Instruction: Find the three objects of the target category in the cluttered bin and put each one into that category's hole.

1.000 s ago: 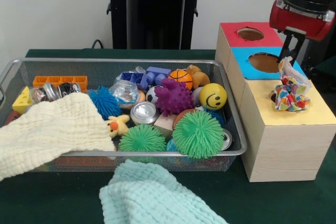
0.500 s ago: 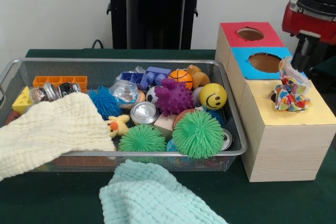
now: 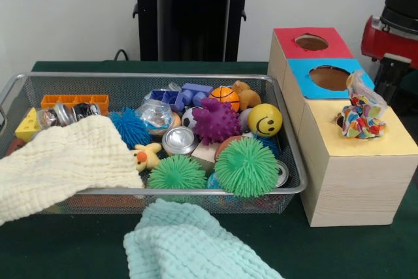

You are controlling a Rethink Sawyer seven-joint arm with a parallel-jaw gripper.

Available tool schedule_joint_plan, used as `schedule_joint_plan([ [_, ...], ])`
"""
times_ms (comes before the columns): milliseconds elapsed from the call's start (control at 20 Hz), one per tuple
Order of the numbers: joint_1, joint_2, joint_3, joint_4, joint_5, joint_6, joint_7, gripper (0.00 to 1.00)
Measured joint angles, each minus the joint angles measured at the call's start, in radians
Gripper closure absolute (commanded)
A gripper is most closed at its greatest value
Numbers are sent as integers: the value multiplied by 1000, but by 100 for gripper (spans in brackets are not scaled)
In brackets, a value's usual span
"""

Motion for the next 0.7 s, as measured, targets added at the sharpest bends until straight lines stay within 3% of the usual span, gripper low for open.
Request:
schedule_joint_plan([
  [700, -51, 27, 23, 36, 0, -168, 0, 100],
])
